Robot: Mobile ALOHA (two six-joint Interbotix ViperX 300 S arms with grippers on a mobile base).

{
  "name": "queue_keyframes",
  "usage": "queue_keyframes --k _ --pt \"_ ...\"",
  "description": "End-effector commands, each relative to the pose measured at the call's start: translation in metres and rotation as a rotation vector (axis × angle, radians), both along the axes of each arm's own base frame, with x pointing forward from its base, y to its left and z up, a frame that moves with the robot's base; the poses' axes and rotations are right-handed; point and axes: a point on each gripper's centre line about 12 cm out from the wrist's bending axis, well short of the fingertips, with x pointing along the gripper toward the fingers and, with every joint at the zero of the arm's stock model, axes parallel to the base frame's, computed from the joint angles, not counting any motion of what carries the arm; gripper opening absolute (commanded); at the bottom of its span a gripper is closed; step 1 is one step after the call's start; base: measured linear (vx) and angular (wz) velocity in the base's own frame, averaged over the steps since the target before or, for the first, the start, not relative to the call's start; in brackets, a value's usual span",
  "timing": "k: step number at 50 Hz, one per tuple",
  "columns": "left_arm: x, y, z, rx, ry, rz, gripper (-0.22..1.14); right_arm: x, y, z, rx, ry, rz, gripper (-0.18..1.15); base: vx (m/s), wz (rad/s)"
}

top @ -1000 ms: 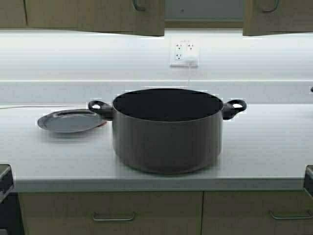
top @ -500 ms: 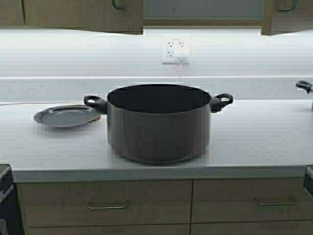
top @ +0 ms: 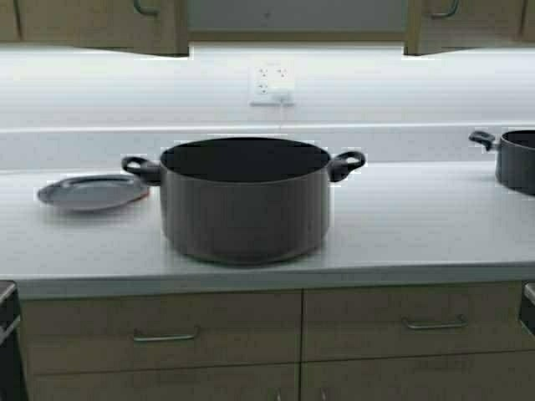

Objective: Open the cabinet, put the pot inside, then close it

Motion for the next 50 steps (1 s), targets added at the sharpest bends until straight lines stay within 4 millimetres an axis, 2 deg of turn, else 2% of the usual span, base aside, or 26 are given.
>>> queue_keyframes --k 1,4,10,23,30,34,41,50 --pt "0.013 -0.033 0.014 0.01 -0.005 -0.079 0.07 0.021 0.028 0.006 0.026 -0.058 0.064 0.07 -0.08 0.0" --pt "0.02 -0.053 0.013 0.02 0.006 -0.119 0.04 0.033 0.046 0.004 0.033 -0.071 0.102 0.11 -0.08 0.02" --pt "0.036 -0.084 0.01 0.012 -0.017 -0.129 0.02 0.057 0.075 -0.001 0.028 -0.08 0.14 0.05 -0.07 0.04" --pt "0.077 -0.138 -0.001 0.0 -0.027 -0.125 0.03 0.113 0.096 -0.016 -0.004 -0.07 0.108 0.05 -0.06 0.07" --pt "0.094 -0.155 -0.009 0.0 -0.015 -0.121 0.03 0.133 0.104 -0.021 -0.04 -0.073 0.109 0.05 -0.04 0.05" --pt "0.094 -0.165 -0.016 -0.003 -0.001 -0.132 0.03 0.142 0.108 -0.024 -0.055 -0.072 0.111 0.05 -0.03 0.05" --pt "0.092 -0.175 -0.024 -0.031 -0.013 -0.124 0.03 0.156 0.114 -0.017 -0.063 -0.093 0.112 0.05 -0.02 0.04" --pt "0.102 -0.182 -0.034 -0.059 -0.02 -0.094 0.03 0.18 0.117 -0.015 -0.077 -0.103 0.099 0.05 -0.01 0.02"
